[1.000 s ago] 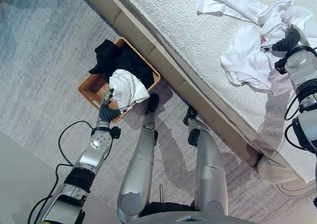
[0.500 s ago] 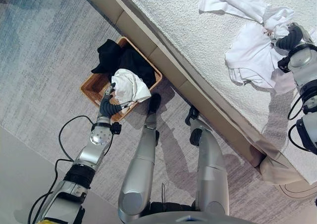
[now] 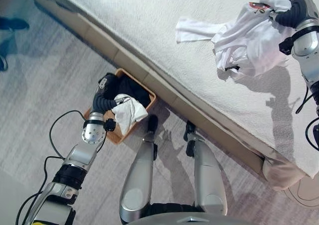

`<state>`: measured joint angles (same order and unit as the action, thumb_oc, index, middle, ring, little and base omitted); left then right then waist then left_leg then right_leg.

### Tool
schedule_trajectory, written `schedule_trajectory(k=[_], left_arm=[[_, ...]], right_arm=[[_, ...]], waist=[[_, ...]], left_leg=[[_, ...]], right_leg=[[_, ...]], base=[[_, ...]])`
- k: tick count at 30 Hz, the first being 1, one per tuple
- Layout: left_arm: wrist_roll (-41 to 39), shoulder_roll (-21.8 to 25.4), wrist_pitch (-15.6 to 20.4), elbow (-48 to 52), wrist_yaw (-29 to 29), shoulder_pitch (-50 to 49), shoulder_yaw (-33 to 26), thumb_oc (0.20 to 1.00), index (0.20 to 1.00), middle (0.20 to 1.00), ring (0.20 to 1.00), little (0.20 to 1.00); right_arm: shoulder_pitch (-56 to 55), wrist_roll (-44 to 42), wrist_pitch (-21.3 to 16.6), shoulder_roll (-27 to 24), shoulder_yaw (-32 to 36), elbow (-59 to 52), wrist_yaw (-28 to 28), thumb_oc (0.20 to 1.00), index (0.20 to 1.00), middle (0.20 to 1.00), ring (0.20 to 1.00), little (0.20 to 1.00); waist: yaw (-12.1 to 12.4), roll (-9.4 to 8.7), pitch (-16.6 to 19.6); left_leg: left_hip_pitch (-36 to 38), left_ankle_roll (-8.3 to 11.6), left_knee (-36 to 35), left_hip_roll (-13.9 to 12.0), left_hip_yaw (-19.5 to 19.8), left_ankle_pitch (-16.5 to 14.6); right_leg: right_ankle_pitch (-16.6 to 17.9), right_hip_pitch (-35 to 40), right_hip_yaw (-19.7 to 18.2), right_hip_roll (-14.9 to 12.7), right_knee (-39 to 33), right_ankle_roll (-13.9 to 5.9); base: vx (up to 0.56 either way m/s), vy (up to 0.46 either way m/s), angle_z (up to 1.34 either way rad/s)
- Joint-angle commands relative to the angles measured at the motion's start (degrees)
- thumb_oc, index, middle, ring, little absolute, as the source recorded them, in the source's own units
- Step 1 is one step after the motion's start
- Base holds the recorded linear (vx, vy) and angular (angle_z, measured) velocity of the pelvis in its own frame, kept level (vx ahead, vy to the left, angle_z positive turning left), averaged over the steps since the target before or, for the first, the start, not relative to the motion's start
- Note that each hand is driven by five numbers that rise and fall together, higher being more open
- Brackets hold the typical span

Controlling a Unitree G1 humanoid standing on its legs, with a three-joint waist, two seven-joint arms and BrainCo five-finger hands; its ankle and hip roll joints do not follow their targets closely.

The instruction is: Pick up clothes into the bucket

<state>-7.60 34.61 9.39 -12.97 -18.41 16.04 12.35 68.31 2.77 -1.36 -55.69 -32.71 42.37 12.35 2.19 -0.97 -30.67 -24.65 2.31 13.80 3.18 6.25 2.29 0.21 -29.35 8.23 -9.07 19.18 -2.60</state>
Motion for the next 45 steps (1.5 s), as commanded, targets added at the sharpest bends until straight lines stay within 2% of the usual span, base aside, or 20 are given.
schedule_trajectory(k=[1,8,10,11,12,13,14,20,24,31,39,45], left_arm=[[0.2,1.9,3.8,7.0,1.9,-1.4,-2.5,1.0,1.0,1.0,1.0,1.0],[-5.2,5.2,5.2,14.3,8.3,-2.6,-2.9,1.0,1.0,1.0,1.0,1.0],[-7.9,5.7,5.2,16.0,10.8,-2.8,-2.2,1.0,1.0,1.0,1.0,1.0],[-7.9,5.7,5.2,16.0,10.8,-2.9,-2.1,1.0,1.0,1.0,1.0,1.0],[-9.6,5.8,5.1,16.7,12.9,-2.6,-0.9,1.0,1.0,1.0,1.0,1.0],[-9.6,5.8,5.1,16.7,12.9,-2.7,-0.9,1.0,1.0,1.0,1.0,1.0],[-10.9,6.6,4.7,17.9,14.9,-2.0,0.2,1.0,1.0,1.0,1.0,1.0],[-8.4,6.7,3.2,18.0,16.6,3.5,4.9,1.0,1.0,1.0,1.0,1.0],[-8.0,3.4,2.5,14.7,16.8,9.4,9.6,1.0,1.0,1.0,1.0,1.0],[-11.6,-5.3,0.5,6.8,17.6,15.6,16.5,1.0,1.0,1.0,1.0,1.0],[-17.0,-13.6,-1.3,-0.7,17.1,19.5,21.1,1.0,1.0,1.0,1.0,1.0],[-18.2,-17.4,-2.6,-3.6,17.0,21.5,23.9,1.0,1.0,1.0,1.0,1.0]], right_arm=[[0.8,-1.1,-3.1,-6.1,-0.2,-7.8,0.5,0.2,0.2,0.2,0.2,0.2],[-5.5,-6.8,-4.8,-8.9,1.3,-18.7,-5.3,0.2,0.2,0.2,0.2,0.2],[-6.3,-8.5,-5.2,-9.7,0.9,-21.9,-7.3,0.2,0.2,0.2,0.2,0.2],[-6.4,-8.5,-5.2,-9.7,1.0,-22.0,-7.3,0.2,0.2,0.2,0.2,0.2],[-7.1,-10.6,-5.6,-9.6,0.8,-23.6,-8.6,0.2,0.2,0.2,0.2,0.2],[-7.2,-10.6,-5.6,-9.6,0.9,-23.7,-8.6,0.2,0.2,0.2,0.2,0.2],[-7.5,-12.2,-5.9,-9.3,0.3,-26.0,-10.1,0.2,0.2,0.2,0.2,0.2],[-10.3,-17.2,-6.2,-7.2,1.3,-31.8,-13.2,0.2,0.2,0.2,0.2,0.2],[-12.2,-20.4,-6.2,-6.1,2.0,-36.5,-14.9,0.2,0.2,0.2,0.2,0.2],[-16.2,-27.4,-6.6,-1.6,4.4,-44.5,-17.5,0.2,0.2,0.2,0.2,0.2],[-16.3,-29.8,-6.6,1.9,2.4,-50.2,-19.3,0.2,0.2,0.2,0.2,0.2],[-15.5,-30.3,-6.8,3.4,1.0,-53.1,-19.6,0.2,0.2,0.2,0.2,0.2]], waist=[[-2.3,-0.74,2.2],[-3.5,-1.84,8.3],[-3.8,-2.09,10.4],[-3.8,-2.08,10.3],[-4.0,-2.22,12.1],[-3.9,-2.21,12.0],[-4.1,-2.21,13.8],[-4.9,-2.33,19.2],[-5.7,-2.39,22.2],[-7.1,-1.97,25.9],[-7.6,-2.12,27.7],[-8.0,-2.13,28.3]], left_leg=[[2.3,1.96,4.2,-1.1,0.4,-4.8],[8.7,1.97,0.6,-2.0,-1.2,-4.8],[10.4,2.01,-0.3,-2.4,-1.8,-5.0],[10.7,2.01,-0.4,-2.4,-1.9,-5.0],[12.0,2.04,-0.8,-2.6,-2.5,-5.2],[12.2,2.04,-0.9,-2.7,-2.5,-5.2],[13.7,2.05,-1.3,-2.7,-3.2,-5.6],[18.5,2.23,-3.5,-3.2,-4.4,-6.2],[21.1,2.09,-4.8,-3.3,-4.5,-6.5],[24.3,1.63,-7.8,-3.1,-5.0,-6.3],[25.8,1.19,-8.7,-3.0,-5.2,-6.4],[26.2,1.1,-9.0,-3.0,-5.1,-6.3]], right_leg=[[-3.2,7.7,-1.5,-1.9,0.1,-4.18],[-2.0,13.5,-1.6,-0.7,-4.3,-4.67],[-1.7,15.0,-1.5,-0.3,-5.8,-4.84],[-1.6,15.2,-1.5,-0.2,-6.0,-4.83],[-1.5,16.7,-1.6,0.1,-7.3,-4.96],[-1.4,16.9,-1.6,0.2,-7.5,-4.96],[-1.3,18.6,-2.0,0.7,-8.9,-5.04],[-1.5,23.9,-2.0,1.1,-12.0,-5.38],[-2.0,26.7,-1.6,0.9,-12.5,-5.33],[-1.8,29.7,-1.2,0.5,-14.7,-5.48],[-1.4,31.4,-1.1,0.4,-16.1,-5.61],[-1.5,31.9,-1.0,0.3,-16.4,-5.64]], base=[[0.05,0.036,-0.04],[0.06,-0.006,-0.15],[0.07,-0.011,-0.15],[0.08,-0.008,-0.17],[0.05,-0.005,-0.12],[0.1,0.001,-0.15],[0.09,0.001,-0.17],[0.09,-0.012,-0.15],[0.09,-0.013,0.0],[0.06,0.013,0.03],[0.0,0.0,0.0],[0.0,0.0,0.0]])
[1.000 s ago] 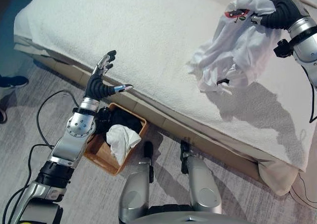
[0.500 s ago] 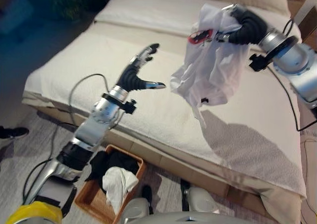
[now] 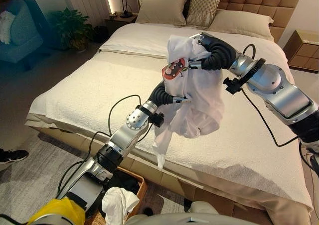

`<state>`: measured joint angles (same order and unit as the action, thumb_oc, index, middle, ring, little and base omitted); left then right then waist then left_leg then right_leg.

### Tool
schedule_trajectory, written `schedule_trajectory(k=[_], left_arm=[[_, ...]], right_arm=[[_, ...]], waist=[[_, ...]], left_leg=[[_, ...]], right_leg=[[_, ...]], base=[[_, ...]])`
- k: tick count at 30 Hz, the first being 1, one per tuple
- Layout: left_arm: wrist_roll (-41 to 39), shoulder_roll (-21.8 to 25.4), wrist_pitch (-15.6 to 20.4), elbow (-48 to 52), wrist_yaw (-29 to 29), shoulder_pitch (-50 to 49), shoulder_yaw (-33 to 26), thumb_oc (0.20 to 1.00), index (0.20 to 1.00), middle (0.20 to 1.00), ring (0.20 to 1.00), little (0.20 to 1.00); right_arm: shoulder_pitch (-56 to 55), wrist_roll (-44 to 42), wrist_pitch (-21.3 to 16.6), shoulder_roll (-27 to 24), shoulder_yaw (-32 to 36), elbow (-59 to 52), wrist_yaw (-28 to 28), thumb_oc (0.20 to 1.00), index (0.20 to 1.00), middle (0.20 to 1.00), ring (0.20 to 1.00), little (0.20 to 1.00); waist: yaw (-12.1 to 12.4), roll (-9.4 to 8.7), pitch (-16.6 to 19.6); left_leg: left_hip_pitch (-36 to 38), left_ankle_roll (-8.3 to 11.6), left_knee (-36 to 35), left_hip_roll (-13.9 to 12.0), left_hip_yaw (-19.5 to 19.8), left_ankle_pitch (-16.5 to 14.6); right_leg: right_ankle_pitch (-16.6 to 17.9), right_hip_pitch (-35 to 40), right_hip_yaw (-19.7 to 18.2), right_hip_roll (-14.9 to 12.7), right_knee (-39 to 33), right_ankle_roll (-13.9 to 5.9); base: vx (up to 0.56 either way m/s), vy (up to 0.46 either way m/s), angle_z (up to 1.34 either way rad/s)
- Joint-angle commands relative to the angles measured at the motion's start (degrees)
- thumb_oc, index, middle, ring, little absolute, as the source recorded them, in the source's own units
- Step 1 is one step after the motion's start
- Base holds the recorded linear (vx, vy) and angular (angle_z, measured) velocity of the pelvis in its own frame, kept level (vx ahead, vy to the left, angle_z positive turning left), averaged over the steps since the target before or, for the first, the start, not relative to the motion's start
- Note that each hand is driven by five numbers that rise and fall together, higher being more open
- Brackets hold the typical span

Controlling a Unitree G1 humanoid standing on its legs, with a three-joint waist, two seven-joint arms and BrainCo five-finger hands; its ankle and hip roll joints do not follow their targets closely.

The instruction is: Pick up clothes into the bucket

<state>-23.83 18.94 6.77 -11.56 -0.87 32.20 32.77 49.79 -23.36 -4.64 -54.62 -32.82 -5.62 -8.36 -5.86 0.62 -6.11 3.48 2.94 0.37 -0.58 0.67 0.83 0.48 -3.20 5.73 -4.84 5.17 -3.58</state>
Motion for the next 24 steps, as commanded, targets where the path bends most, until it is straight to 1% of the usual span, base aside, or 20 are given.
schedule_trajectory(k=[1,4,6,9,11,12,13,14,15,16,19,20,21,22,23,24], left_arm=[[-2.4,-2.3,-0.1,-5.5,-0.5,5.8,4.1,1.0,1.0,1.0,1.0,1.0],[-3.8,-3.7,-0.6,-6.3,-0.7,6.8,5.4,1.0,1.0,1.0,1.0,1.0],[-6.8,-4.5,-0.6,-6.0,-0.2,6.9,6.3,1.0,1.0,1.0,1.0,1.0],[-14.5,-4.1,-1.2,-4.1,2.5,6.6,8.1,1.0,1.0,1.0,1.0,1.0],[-22.7,-3.3,-2.5,-2.5,5.6,5.8,9.2,1.0,1.0,1.0,1.0,1.0],[-22.8,-3.2,-2.5,-2.5,5.6,5.7,9.1,0.84,0.84,0.84,0.84,0.84],[-26.0,-2.6,-3.4,-2.4,7.1,4.3,9.6,0.42,0.42,0.42,0.42,0.42],[-28.5,-2.3,-4.3,-2.3,8.4,3.1,9.2,0.2,0.2,0.2,0.2,0.2],[-29.0,-2.1,-4.0,-2.2,8.7,2.2,8.7,0.2,0.2,0.2,0.2,0.2],[-30.1,-2.0,-4.6,-2.1,9.2,1.0,8.3,0.2,0.2,0.2,0.2,0.2],[-31.7,-2.3,-4.9,-3.0,10.2,-2.2,5.7,0.2,0.2,0.2,0.2,0.2],[-32.1,-2.4,-5.1,-3.0,10.4,-3.6,4.7,0.2,0.2,0.2,0.2,0.2],[-32.2,-2.5,-5.1,-3.1,10.6,-4.7,3.9,0.2,0.2,0.2,0.2,0.2],[-32.9,-2.6,-5.4,-3.1,10.9,-5.9,2.9,0.2,0.2,0.2,0.2,0.2],[-32.7,-2.7,-5.2,-2.9,11.0,-6.8,2.4,0.2,0.2,0.2,0.2,0.2],[-32.6,-2.9,-5.1,-3.0,11.0,-7.7,1.7,0.2,0.2,0.2,0.2,0.2]], right_arm=[[3.1,-4.4,-3.5,2.7,0.9,-5.1,1.1,0.2,0.2,0.2,0.2,0.2],[3.3,-4.7,-3.7,3.8,0.4,-5.3,1.3,0.2,0.2,0.2,0.2,0.2],[3.3,-4.7,-3.7,4.3,0.4,-5.1,1.5,0.2,0.2,0.2,0.2,0.2],[3.1,-5.4,-3.6,4.6,0.0,-4.4,1.6,0.2,0.2,0.2,0.2,0.2],[3.2,-5.4,-3.8,4.5,-0.1,-3.6,1.9,0.2,0.2,0.2,0.2,0.2],[3.2,-5.4,-3.8,4.5,-0.2,-3.6,1.9,0.2,0.2,0.2,0.2,0.2],[2.6,-5.3,-3.9,4.9,0.1,-2.1,2.1,0.2,0.2,0.2,0.2,0.2],[2.3,-4.2,-3.7,5.0,0.4,-1.1,2.4,0.2,0.2,0.2,0.2,0.2],[1.8,-3.4,-3.6,5.0,0.8,-0.4,2.7,0.2,0.2,0.2,0.2,0.2],[1.1,-2.4,-3.6,5.0,1.6,0.1,3.1,0.2,0.2,0.2,0.2,0.2],[-1.4,0.8,-3.3,5.3,4.1,2.5,3.8,0.2,0.2,0.2,0.2,0.2],[-2.8,1.8,-3.2,5.4,5.5,3.4,4.3,0.294,0.294,0.294,0.294,0.294],[-4.0,2.3,-3.0,5.4,6.5,4.1,4.3,0.329,0.329,0.329,0.329,0.329],[-5.2,3.8,-2.7,5.4,7.5,5.3,4.6,0.438,0.438,0.438,0.438,0.438],[-6.0,5.0,-2.6,5.2,8.3,5.9,4.7,0.802,0.802,0.802,0.802,0.802],[-7.0,5.9,-2.3,5.2,9.2,6.5,5.0,0.95,0.95,0.95,0.95,0.95]], waist=[[0.0,-3.69,3.9],[-0.1,-3.71,4.0],[-0.2,-3.68,4.1],[-0.4,-3.58,4.3],[-0.5,-3.51,4.6],[-0.5,-3.52,4.6],[-0.6,-3.48,4.9],[-0.6,-3.55,5.1],[-0.7,-3.54,5.2],[-0.7,-3.57,5.3],[-0.7,-3.59,5.4],[-0.6,-3.64,5.4],[-0.6,-3.66,5.4],[-0.5,-3.72,5.4],[-0.4,-3.78,5.4],[-0.4,-3.77,5.4]], left_leg=[[-1.9,0.45,4.4,0.7,0.5,-4.8],[-1.8,0.37,4.5,0.7,0.6,-4.8],[-1.7,0.36,4.4,0.7,0.7,-4.8],[-1.6,0.41,4.4,0.7,0.7,-4.8],[-1.4,0.51,4.3,0.5,0.6,-4.8],[-1.3,0.51,4.3,0.5,0.6,-4.8],[-1.1,0.58,4.1,0.4,0.6,-4.8],[-1.0,0.64,4.0,0.3,0.5,-4.8],[-0.8,0.65,4.0,0.4,0.4,-4.8],[-0.7,0.67,3.9,0.3,0.4,-4.9],[-0.4,0.64,3.7,0.3,0.4,-4.9],[-0.4,0.63,3.7,0.3,0.4,-4.9],[-0.4,0.6,3.8,0.3,0.4,-5.0],[-0.3,0.57,3.8,0.3,0.4,-5.0],[-0.3,0.52,3.7,0.3,0.4,-5.0],[-0.3,0.49,3.7,0.3,0.4,-5.0]], right_leg=[[-1.8,5.8,1.6,-3.9,-2.4,-4.66],[-1.9,6.0,1.5,-3.9,-2.4,-4.67],[-1.9,6.1,1.6,-3.9,-2.4,-4.68],[-1.9,6.3,1.7,-3.9,-2.5,-4.7],[-1.9,6.4,1.6,-3.9,-2.6,-4.82],[-1.9,6.4,1.6,-3.9,-2.6,-4.82],[-1.9,6.6,1.5,-3.9,-2.7,-4.84],[-2.0,6.7,1.5,-3.9,-2.8,-4.85],[-2.0,6.8,1.4,-3.8,-2.8,-4.84],[-2.0,6.9,1.4,-3.8,-2.8,-4.84],[-2.1,7.1,1.4,-3.8,-2.9,-4.73],[-2.2,7.2,1.4,-3.8,-3.0,-4.71],[-2.1,7.2,1.4,-3.8,-3.0,-4.69],[-2.1,7.2,1.4,-3.8,-3.1,-4.7],[-2.1,7.2,1.4,-3.8,-3.2,-4.68],[-2.1,7.2,1.3,-3.8,-3.2,-4.68]], base=[[0.0,0.0,0.0],[0.0,0.0,0.0],[0.0,0.0,0.0],[0.0,0.0,0.0],[0.0,0.0,0.0],[0.0,0.0,0.0],[0.0,0.0,0.0],[0.0,0.0,0.0],[0.01,-0.002,-0.03],[0.0,0.0,0.0],[0.0,0.001,-0.01],[0.0,0.0,0.0],[0.0,0.0,0.0],[0.0,0.0,0.0],[0.0,0.0,0.0],[0.0,0.0,0.0]])
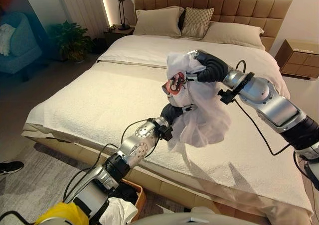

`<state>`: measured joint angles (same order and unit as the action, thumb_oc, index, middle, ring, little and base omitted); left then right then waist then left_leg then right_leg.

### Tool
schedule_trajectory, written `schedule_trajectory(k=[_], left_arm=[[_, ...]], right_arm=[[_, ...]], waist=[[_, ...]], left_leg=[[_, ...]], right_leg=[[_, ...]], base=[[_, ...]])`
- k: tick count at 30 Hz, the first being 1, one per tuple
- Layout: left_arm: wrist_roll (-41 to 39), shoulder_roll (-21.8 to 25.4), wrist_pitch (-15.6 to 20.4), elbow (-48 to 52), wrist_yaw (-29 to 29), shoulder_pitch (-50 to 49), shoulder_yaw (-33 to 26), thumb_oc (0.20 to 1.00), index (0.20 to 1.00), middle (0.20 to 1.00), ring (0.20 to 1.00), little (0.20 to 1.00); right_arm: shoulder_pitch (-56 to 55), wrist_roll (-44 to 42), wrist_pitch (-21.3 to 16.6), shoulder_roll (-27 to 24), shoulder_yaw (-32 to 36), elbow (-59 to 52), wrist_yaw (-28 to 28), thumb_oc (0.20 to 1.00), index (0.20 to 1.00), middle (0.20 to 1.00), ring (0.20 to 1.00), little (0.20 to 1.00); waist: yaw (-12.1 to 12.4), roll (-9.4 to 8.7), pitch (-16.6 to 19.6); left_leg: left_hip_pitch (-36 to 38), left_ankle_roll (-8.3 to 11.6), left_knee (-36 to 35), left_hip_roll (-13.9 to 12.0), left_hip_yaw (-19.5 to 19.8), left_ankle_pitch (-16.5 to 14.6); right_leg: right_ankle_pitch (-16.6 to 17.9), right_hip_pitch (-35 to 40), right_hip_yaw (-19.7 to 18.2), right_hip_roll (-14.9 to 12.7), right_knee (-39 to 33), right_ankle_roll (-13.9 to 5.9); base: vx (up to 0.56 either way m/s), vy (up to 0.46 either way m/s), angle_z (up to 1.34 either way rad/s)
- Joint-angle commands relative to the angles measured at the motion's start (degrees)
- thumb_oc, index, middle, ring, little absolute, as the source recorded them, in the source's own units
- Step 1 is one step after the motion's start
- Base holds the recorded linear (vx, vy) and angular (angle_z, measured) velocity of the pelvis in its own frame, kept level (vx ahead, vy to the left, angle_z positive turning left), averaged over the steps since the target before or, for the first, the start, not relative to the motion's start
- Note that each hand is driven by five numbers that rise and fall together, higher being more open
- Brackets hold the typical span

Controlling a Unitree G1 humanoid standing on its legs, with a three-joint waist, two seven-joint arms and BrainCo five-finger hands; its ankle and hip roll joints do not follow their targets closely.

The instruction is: Pick up clothes into the bucket

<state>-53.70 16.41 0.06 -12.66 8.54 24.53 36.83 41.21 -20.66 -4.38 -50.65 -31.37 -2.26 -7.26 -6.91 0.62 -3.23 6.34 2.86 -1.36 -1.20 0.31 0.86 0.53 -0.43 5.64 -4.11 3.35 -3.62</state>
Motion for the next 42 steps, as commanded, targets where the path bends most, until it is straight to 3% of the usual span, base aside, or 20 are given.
schedule_trajectory(k=[1,11,12,15,20,30,31,40,42], left_arm=[[-2.7,-0.6,1.5,-2.0,1.8,-1.1,-3.1,0.2,0.2,0.2,0.2,0.2],[3.0,3.2,3.7,2.3,0.8,-8.4,-9.8,0.2,0.2,0.2,0.2,0.2],[4.4,5.5,4.0,4.9,1.1,-12.4,-13.3,0.2,0.2,0.2,0.2,0.2],[8.0,8.6,5.1,7.7,1.3,-17.6,-20.0,0.2,0.2,0.2,0.2,0.2],[16.8,14.1,7.7,10.8,0.8,-26.8,-31.4,0.2,0.2,0.2,0.2,0.2],[28.1,15.7,11.3,4.7,-5.1,-36.1,-44.5,0.2,0.2,0.2,0.2,0.2],[32.9,16.6,11.9,2.7,-7.1,-36.7,-45.8,0.2,0.2,0.2,0.2,0.2],[47.8,18.6,11.2,-9.2,-16.7,-34.5,-46.8,0.2,0.2,0.2,0.2,0.2],[52.6,18.6,10.6,-13.5,-21.6,-31.8,-45.4,0.2,0.2,0.2,0.2,0.2]], right_arm=[[0.4,3.9,-2.4,1.5,8.9,4.9,4.1,1.0,1.0,1.0,1.0,1.0],[-12.4,9.7,-1.8,4.9,21.4,15.3,9.4,1.0,1.0,1.0,1.0,1.0],[-17.4,9.7,-1.9,7.2,26.1,18.8,11.1,1.0,1.0,1.0,1.0,1.0],[-24.7,11.7,-1.6,10.2,31.8,22.8,12.5,1.0,1.0,1.0,1.0,1.0],[-35.5,15.4,-0.8,14.6,38.2,28.5,13.3,1.0,1.0,1.0,1.0,1.0],[-45.0,16.2,-1.3,22.2,40.8,40.3,14.2,1.0,1.0,1.0,1.0,1.0],[-46.3,16.7,-1.5,22.9,40.8,41.8,14.2,1.0,1.0,1.0,1.0,1.0],[-48.1,18.3,-2.6,24.5,36.5,45.7,14.6,1.0,1.0,1.0,1.0,1.0],[-47.1,18.1,-3.7,25.3,33.9,45.4,15.7,1.0,1.0,1.0,1.0,1.0]], waist=[[0.8,-3.83,2.5],[1.5,-4.01,1.3],[1.9,-4.04,0.7],[2.3,-3.98,-0.6],[2.9,-4.3,-2.6],[3.3,-4.69,-8.4],[3.3,-4.72,-9.6],[3.4,-5.94,-15.3],[3.4,-6.88,-17.8]], left_leg=[[-3.3,0.5,5.5,0.9,0.8,-5.1],[-4.1,0.25,5.7,1.1,1.3,-5.0],[-4.6,0.13,6.0,1.1,1.2,-5.1],[-5.6,0.03,6.2,1.2,1.2,-4.9],[-7.4,0.17,6.5,1.1,1.6,-4.4],[-13.9,0.42,8.9,1.5,3.0,-3.1],[-15.3,0.53,9.3,1.6,3.2,-2.7],[-21.4,1.11,11.7,1.5,4.0,-1.3],[-24.1,1.05,14.5,1.3,3.8,-1.6]], right_leg=[[-2.1,4.4,1.5,-4.5,-1.4,-4.62],[-1.8,3.9,1.5,-4.7,-1.5,-4.44],[-1.6,3.3,1.5,-4.6,-1.5,-4.47],[-1.5,2.3,1.6,-4.4,-1.2,-4.35],[-1.3,0.7,2.0,-4.3,-0.9,-4.29],[-0.7,-5.6,2.7,-4.5,2.1,-4.22],[-0.5,-6.8,2.8,-4.7,2.6,-4.2],[0.7,-12.3,2.6,-5.1,3.7,-4.2],[0.8,-14.8,1.9,-5.0,4.9,-4.15]], base=[[0.0,0.0,0.0],[-0.01,0.003,0.0],[-0.05,0.006,0.0],[-0.07,0.006,-0.01],[-0.06,-0.005,0.01],[-0.1,0.01,0.06],[-0.09,0.035,0.06],[-0.05,0.019,0.09],[-0.03,0.001,0.0]])
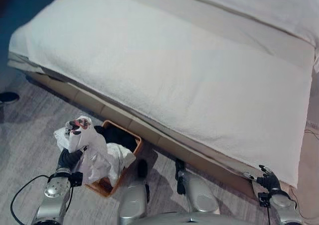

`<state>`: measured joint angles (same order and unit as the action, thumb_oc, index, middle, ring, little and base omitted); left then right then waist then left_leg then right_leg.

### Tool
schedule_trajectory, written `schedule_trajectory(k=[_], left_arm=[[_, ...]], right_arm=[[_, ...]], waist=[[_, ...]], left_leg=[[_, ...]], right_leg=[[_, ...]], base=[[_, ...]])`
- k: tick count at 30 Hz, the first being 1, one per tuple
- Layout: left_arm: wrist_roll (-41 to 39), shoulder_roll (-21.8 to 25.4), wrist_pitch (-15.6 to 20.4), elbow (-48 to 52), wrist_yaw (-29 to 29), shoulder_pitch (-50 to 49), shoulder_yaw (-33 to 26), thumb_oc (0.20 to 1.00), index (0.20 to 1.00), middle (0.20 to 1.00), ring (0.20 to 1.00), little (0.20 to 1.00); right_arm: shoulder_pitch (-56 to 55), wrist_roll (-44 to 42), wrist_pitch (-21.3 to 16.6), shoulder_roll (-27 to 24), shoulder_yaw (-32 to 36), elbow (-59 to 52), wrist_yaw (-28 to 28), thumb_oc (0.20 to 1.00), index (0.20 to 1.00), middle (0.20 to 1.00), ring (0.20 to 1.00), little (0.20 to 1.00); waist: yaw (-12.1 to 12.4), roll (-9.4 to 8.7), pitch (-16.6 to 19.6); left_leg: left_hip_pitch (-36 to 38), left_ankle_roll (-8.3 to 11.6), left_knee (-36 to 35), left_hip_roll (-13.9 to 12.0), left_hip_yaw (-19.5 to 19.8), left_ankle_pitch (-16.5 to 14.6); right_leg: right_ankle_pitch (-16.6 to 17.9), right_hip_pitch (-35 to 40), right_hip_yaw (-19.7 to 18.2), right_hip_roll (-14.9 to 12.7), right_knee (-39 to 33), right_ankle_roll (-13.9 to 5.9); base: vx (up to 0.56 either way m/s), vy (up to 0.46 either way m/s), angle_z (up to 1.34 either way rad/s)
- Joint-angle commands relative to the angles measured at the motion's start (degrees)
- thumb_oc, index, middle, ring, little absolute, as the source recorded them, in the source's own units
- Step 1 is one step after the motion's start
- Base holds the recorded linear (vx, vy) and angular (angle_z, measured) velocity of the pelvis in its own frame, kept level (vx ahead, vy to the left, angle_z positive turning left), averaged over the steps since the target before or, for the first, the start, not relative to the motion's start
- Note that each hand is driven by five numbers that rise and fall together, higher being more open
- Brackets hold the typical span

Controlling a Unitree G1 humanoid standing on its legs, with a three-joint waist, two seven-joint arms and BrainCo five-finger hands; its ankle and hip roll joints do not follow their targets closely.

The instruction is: Pick up clothes into the bucket

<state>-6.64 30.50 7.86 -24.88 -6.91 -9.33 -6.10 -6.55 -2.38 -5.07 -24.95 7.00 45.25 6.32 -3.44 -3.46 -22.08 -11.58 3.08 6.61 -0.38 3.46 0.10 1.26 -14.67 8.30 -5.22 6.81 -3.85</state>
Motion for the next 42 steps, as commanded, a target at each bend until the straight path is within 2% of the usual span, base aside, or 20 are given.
schedule_trajectory(k=[1,5,8,9,10,11,12,13,15,21,22,23,24,25,29,34,35,36,37,42], left_arm=[[5.9,4.2,2.5,-2.7,-7.4,3.1,-2.1,0.2,0.2,0.2,0.2,0.2],[6.4,4.5,1.8,-5.6,-11.1,6.6,-0.5,0.2,0.2,0.2,0.2,0.2],[7.1,4.9,1.5,-8.7,-13.2,9.1,0.5,0.2,0.2,0.2,0.2,0.2],[7.8,6.1,1.1,-11.9,-14.8,11.4,1.5,0.2,0.2,0.2,0.2,0.2],[7.7,6.1,1.1,-12.0,-14.8,11.5,1.5,0.2,0.2,0.2,0.2,0.2],[8.4,7.8,0.5,-15.4,-16.2,13.6,2.8,0.2,0.2,0.2,0.2,0.2],[8.4,7.8,0.5,-15.4,-16.2,13.7,2.8,0.2,0.2,0.2,0.2,0.2],[9.3,9.6,-0.3,-18.0,-17.5,15.8,3.6,0.2,0.2,0.2,0.2,0.2],[9.9,11.1,-0.9,-19.3,-18.2,17.4,4.2,0.2,0.2,0.2,0.2,0.2],[9.3,13.1,-2.1,-20.3,-20.2,20.1,5.1,0.2,0.2,0.2,0.2,0.2],[9.5,13.4,-2.4,-20.2,-20.9,20.6,5.1,0.285,0.285,0.285,0.285,0.285],[9.9,13.6,-3.1,-20.3,-21.5,20.3,4.9,1.0,1.0,1.0,1.0,1.0],[9.9,13.8,-3.5,-20.7,-22.1,21.3,4.7,1.0,1.0,1.0,1.0,1.0],[9.9,13.8,-4.2,-21.6,-22.4,21.1,4.6,1.0,1.0,1.0,1.0,1.0],[9.5,13.8,-5.8,-22.4,-22.7,21.7,3.7,1.0,1.0,1.0,1.0,1.0],[7.6,12.1,-6.1,-21.7,-23.6,22.3,2.7,1.0,1.0,1.0,1.0,1.0],[7.6,12.0,-6.1,-21.0,-23.8,22.7,2.5,1.0,1.0,1.0,1.0,1.0],[7.5,11.6,-6.0,-20.4,-23.7,21.7,2.5,1.0,1.0,1.0,1.0,1.0],[6.6,11.0,-5.6,-20.4,-23.4,22.1,2.3,1.0,1.0,1.0,1.0,1.0],[6.0,7.9,-5.3,-20.0,-20.8,20.5,3.5,1.0,1.0,1.0,1.0,1.0]], right_arm=[[1.2,-0.5,-3.3,-0.2,-5.5,-2.4,2.3,1.0,1.0,1.0,1.0,1.0],[3.7,-2.0,-4.1,-0.1,-8.3,-3.0,3.6,1.0,1.0,1.0,1.0,1.0],[5.5,-2.8,-4.2,-0.3,-9.6,-3.0,4.3,1.0,1.0,1.0,1.0,1.0],[6.8,-3.4,-4.6,-0.6,-10.8,-3.4,5.0,1.0,1.0,1.0,1.0,1.0],[6.8,-3.4,-4.6,-0.6,-10.8,-3.4,5.0,1.0,1.0,1.0,1.0,1.0],[8.3,-4.3,-4.9,-0.9,-12.0,-3.6,6.1,1.0,1.0,1.0,1.0,1.0],[8.3,-4.3,-4.9,-0.9,-12.0,-3.5,6.1,1.0,1.0,1.0,1.0,1.0],[9.9,-5.5,-5.3,-1.0,-13.0,-3.3,7.1,1.0,1.0,1.0,1.0,1.0],[10.4,-6.2,-5.5,-1.0,-13.7,-3.5,7.6,1.0,1.0,1.0,1.0,1.0],[11.6,-8.1,-6.1,-1.3,-14.9,-3.9,9.0,1.0,1.0,1.0,1.0,1.0],[12.1,-8.5,-6.0,-1.2,-15.2,-3.7,9.2,1.0,1.0,1.0,1.0,1.0],[11.8,-8.8,-6.0,-1.0,-15.9,-3.7,9.2,1.0,1.0,1.0,1.0,1.0],[12.7,-9.1,-6.0,-0.7,-16.0,-3.9,9.3,1.0,1.0,1.0,1.0,1.0],[12.4,-9.0,-5.9,-0.6,-16.8,-3.6,9.3,1.0,1.0,1.0,1.0,1.0],[13.6,-9.7,-5.3,-0.2,-18.0,-4.0,8.9,1.0,1.0,1.0,1.0,1.0],[14.7,-10.3,-5.0,0.5,-19.1,-4.0,8.4,1.0,1.0,1.0,1.0,1.0],[15.3,-10.3,-5.0,0.5,-18.7,-4.1,8.3,1.0,1.0,1.0,1.0,1.0],[14.8,-10.2,-4.9,0.5,-19.1,-4.1,8.2,1.0,1.0,1.0,1.0,1.0],[15.2,-10.2,-4.8,0.5,-18.7,-4.2,8.1,1.0,1.0,1.0,1.0,1.0],[15.0,-9.0,-3.9,0.3,-17.7,-3.4,7.9,1.0,1.0,1.0,1.0,1.0]], waist=[[-0.1,-3.32,-0.2],[0.0,-4.27,-4.8],[0.0,-4.85,-6.5],[-0.2,-5.73,-7.7],[-0.2,-5.71,-7.7],[-0.7,-6.96,-7.7],[-0.7,-6.95,-7.7],[-1.3,-7.97,-7.7],[-1.8,-8.74,-7.7],[-2.7,-9.5,-7.7],[-2.7,-9.54,-7.7],[-2.4,-9.36,-7.7],[-2.7,-9.83,-7.7],[-2.3,-9.67,-7.7],[-2.5,-10.33,-7.7],[-2.4,-9.89,-7.7],[-2.8,-10.0,-7.7],[-2.4,-9.51,-7.7],[-2.6,-9.45,-7.7],[-2.1,-7.04,-7.7]], left_leg=[[-7.3,0.77,7.8,0.5,0.7,-1.1],[-13.2,0.5,13.7,0.2,0.5,-2.6],[-15.5,0.47,14.8,-0.2,0.5,-2.7],[-18.3,0.38,15.8,-0.7,0.5,-2.7],[-18.4,0.38,15.9,-0.7,0.6,-2.7],[-22.1,0.31,17.1,-1.2,0.7,-2.6],[-22.2,0.31,17.2,-1.2,0.7,-2.6],[-25.4,0.31,18.4,-1.6,0.9,-2.7],[-28.9,0.33,20.4,-1.5,1.2,-3.1],[-36.7,0.12,24.9,-1.2,2.0,-4.5],[-37.6,0.04,25.2,-1.3,2.1,-4.6],[-36.9,0.2,26.2,-1.9,2.4,-7.0],[-38.8,0.02,26.0,-1.5,2.0,-5.1],[-38.0,0.13,27.1,-2.1,2.3,-7.6],[-38.5,0.04,27.4,-2.4,1.9,-8.1],[-37.4,0.09,26.6,-2.4,1.4,-8.2],[-38.5,-0.09,25.6,-1.9,0.9,-5.9],[-36.3,0.07,25.8,-2.2,1.1,-8.0],[-37.1,-0.05,24.9,-1.6,0.7,-5.9],[-32.8,0.28,22.5,-1.1,0.1,-5.5]], right_leg=[[0.1,-1.6,-1.1,-3.9,2.1,-3.86],[-0.3,-6.8,-2.2,-3.5,5.7,-3.38],[-0.1,-9.1,-2.3,-3.0,6.3,-3.3],[0.2,-11.8,-2.4,-2.7,6.7,-3.35],[0.2,-11.9,-2.4,-2.7,6.7,-3.35],[0.6,-15.4,-2.6,-2.2,7.1,-3.4],[0.6,-15.4,-2.6,-2.2,7.2,-3.4],[0.9,-18.5,-2.9,-1.7,7.7,-3.51],[1.1,-21.2,-2.9,-1.6,8.3,-3.51],[0.8,-28.3,-3.0,-1.4,10.7,-3.38],[0.7,-29.2,-3.0,-1.2,11.0,-3.39],[-1.1,-28.6,-3.0,-0.7,11.7,-3.67],[0.6,-30.5,-2.9,-1.2,11.3,-3.38],[-1.2,-29.6,-3.0,-0.6,12.0,-3.64],[-1.1,-30.2,-3.2,-0.2,11.7,-3.82],[-1.5,-29.8,-3.4,-0.4,11.7,-3.83],[0.1,-31.1,-3.4,-0.9,11.2,-3.51],[-1.9,-29.3,-3.5,-0.6,12.0,-3.76],[-0.5,-30.2,-3.5,-1.2,11.6,-3.41],[-1.2,-27.2,-3.4,-2.3,12.3,-3.27]], base=[[-0.07,-0.001,-0.03],[-0.08,0.018,-0.05],[-0.05,0.005,-0.14],[-0.04,-0.003,-0.08],[-0.05,-0.025,-0.08],[-0.01,-0.021,-0.08],[-0.01,-0.029,-0.07],[0.0,-0.008,-0.04],[0.01,-0.013,-0.05],[0.01,0.002,-0.02],[0.1,0.02,0.01],[0.0,0.0,0.0],[0.1,0.01,-0.03],[0.02,0.012,-0.08],[0.04,0.012,-0.06],[-0.01,0.002,0.0],[0.01,0.01,-0.03],[-0.07,0.004,-0.04],[0.0,0.004,-0.06],[-0.02,-0.004,-0.02]])
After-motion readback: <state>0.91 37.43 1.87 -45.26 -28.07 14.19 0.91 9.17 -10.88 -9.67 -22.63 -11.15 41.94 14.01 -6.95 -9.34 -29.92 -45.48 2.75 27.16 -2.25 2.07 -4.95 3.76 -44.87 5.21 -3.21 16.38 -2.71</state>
